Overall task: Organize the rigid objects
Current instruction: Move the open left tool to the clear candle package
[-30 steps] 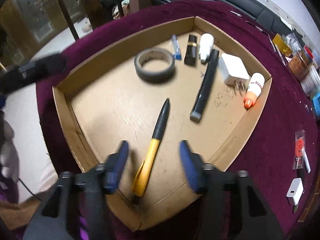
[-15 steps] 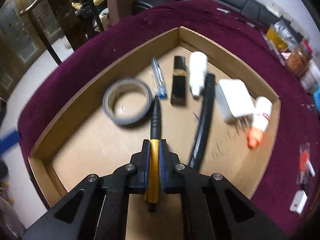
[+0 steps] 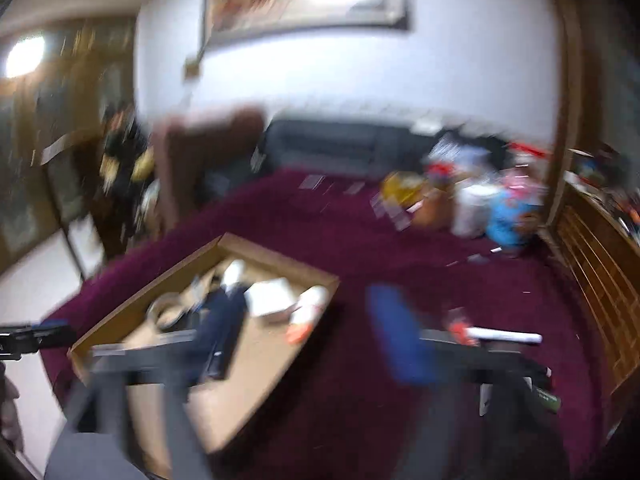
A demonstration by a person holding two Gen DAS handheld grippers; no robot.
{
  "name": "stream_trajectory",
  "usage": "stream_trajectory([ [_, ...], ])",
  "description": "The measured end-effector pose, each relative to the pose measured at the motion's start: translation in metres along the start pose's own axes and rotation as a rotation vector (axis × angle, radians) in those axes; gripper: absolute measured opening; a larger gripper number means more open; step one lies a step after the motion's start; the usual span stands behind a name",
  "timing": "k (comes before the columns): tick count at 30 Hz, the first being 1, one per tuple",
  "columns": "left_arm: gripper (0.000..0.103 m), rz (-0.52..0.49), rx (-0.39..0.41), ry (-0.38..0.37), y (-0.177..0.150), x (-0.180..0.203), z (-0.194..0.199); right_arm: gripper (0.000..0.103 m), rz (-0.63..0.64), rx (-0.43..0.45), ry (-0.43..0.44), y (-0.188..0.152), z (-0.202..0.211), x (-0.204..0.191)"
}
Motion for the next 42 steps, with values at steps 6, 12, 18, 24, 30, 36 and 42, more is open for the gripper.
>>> stream_trajectory([
  [6,0.064,-0.091,-0.034,-0.006,-0.012,0.045,0.000,0.100,-0.210,-0.199,-0.057,-0.045,-0.003,0.094],
  [12,0.066,-0.167,-0.082,-0.033,-0.032,0.091,-0.009,0.100,-0.387,-0.231,-0.116,-0.065,0.006,0.180],
  [18,0.066,-0.242,-0.180,-0.034,-0.052,0.137,-0.035,0.100,-0.523,-0.177,-0.204,-0.072,0.017,0.249],
  [24,0.066,-0.323,-0.222,-0.038,-0.057,0.194,-0.064,0.100,-0.565,-0.096,-0.253,-0.081,-0.003,0.290],
  [30,0.066,-0.289,-0.250,-0.056,-0.045,0.237,-0.126,0.094,-0.677,-0.065,-0.244,-0.097,0.009,0.310],
  [36,0.066,-0.092,-0.390,-0.096,-0.028,0.267,-0.223,0.094,-0.701,-0.099,-0.214,-0.104,0.007,0.311],
  [42,0.064,-0.110,-0.463,-0.042,-0.027,0.282,-0.294,0.094,-0.751,-0.122,-0.182,-0.112,0.000,0.319],
])
Point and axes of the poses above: each gripper's, at about its wrist camera, not at the fingertips, and z roughly against the way its jaws point, x to its right, y to its top, the point moved 7 cm from there along -z, roughly the way its jaws point, and after that the axes turned 3 degrees about z, right-handed, at the moved point
